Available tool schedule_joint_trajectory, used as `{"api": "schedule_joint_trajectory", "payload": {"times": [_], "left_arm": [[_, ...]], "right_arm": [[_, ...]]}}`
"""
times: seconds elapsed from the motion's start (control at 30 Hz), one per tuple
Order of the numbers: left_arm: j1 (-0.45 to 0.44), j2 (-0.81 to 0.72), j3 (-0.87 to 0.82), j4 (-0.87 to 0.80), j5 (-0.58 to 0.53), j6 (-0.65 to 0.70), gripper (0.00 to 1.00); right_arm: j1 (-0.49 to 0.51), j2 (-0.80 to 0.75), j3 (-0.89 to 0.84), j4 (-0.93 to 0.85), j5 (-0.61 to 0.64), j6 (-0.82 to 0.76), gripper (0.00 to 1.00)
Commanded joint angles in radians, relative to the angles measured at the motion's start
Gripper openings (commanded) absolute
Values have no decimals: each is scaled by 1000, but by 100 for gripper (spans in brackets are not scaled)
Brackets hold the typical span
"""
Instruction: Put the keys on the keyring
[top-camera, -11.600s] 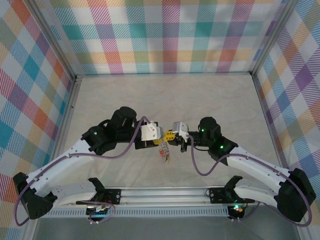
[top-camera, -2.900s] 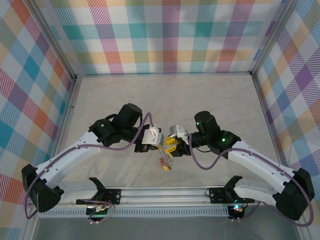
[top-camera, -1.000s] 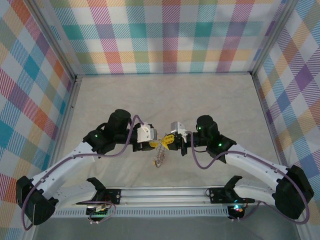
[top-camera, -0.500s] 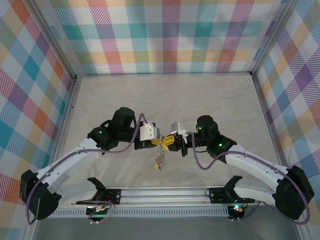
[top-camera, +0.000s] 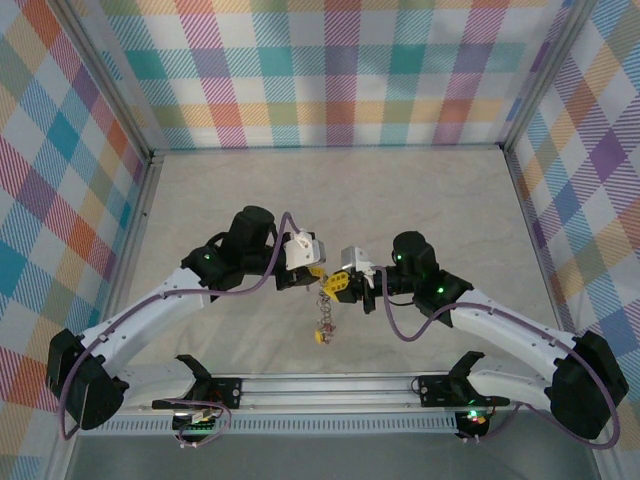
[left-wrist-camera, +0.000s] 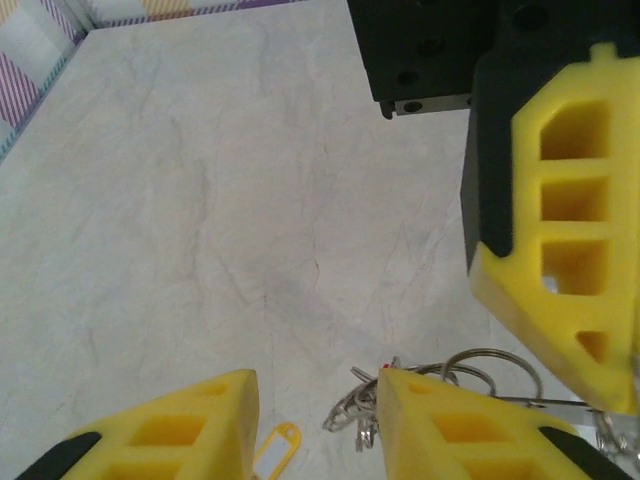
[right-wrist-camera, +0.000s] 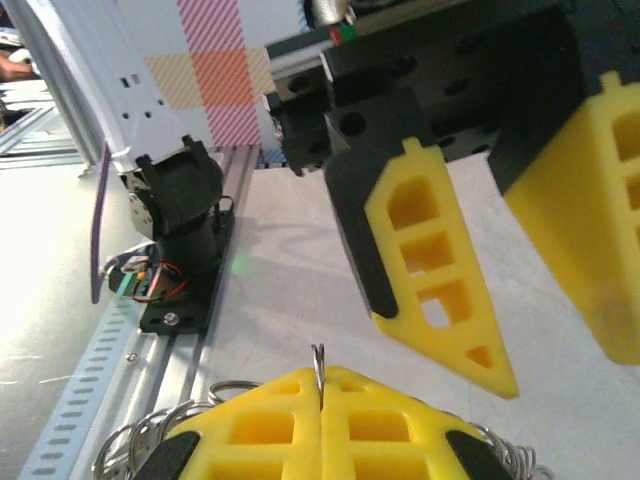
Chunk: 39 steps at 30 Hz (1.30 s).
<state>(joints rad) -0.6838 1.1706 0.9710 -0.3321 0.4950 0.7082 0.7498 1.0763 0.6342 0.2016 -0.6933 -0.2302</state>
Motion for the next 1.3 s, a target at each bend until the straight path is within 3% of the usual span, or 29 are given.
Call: {"api": "schedule_joint_trajectory", "payload": {"times": [0.0,0.17,0.33,0.5,0.6,1.07,1.27], "left_arm": [[31,-68,-55,93,20,-79,37],[96,-206,-151,157,29,-190,36],[118,-288,-237,250,135,-274,32],[118,-261,-247,314,181,-311,25],[115,-228,-241,348,246,-334,21],[95,-186,-219,324,253,-322,22],[96,-187,-208,275,316,-301,26]], "right_arm": [[0,-21,-11,86,49,29,0],[-6,-25,-43,205,73,104,0],[-29,-16,-93,377,66,202,0],[-32,9,-77,392,-35,176,0],[-32,17,-81,421,-21,184,0],[-28,36,-86,499,30,147,0],[-27,42,-86,518,9,99,0]]}}
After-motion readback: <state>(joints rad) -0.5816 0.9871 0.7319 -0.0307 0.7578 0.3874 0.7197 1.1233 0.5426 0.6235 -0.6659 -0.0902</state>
